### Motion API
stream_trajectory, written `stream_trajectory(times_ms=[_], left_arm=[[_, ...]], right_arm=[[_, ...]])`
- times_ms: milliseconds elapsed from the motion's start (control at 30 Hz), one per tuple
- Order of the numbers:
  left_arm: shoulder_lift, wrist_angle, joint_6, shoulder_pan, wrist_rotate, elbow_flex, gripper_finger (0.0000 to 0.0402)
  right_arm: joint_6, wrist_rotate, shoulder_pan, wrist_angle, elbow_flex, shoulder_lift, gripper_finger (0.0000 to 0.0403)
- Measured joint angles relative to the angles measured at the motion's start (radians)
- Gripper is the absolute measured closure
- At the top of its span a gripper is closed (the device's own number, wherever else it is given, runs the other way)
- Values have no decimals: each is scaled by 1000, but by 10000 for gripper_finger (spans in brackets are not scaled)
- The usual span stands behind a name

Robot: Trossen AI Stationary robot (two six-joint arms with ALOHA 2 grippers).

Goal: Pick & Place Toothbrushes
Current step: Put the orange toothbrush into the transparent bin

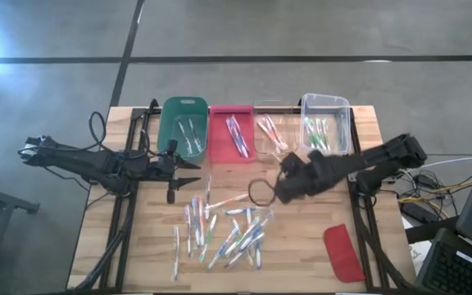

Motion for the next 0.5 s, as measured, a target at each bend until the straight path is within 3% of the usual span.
stream_trajectory(times_ms=[333, 500], left_arm=[[0, 1, 0, 0, 0, 0, 248], [0, 1, 0, 0, 0, 0, 248]], right_arm=[[-265, -5, -264, 47, 31, -3, 385], [-361, -65, -375, 127, 33, -1, 385]])
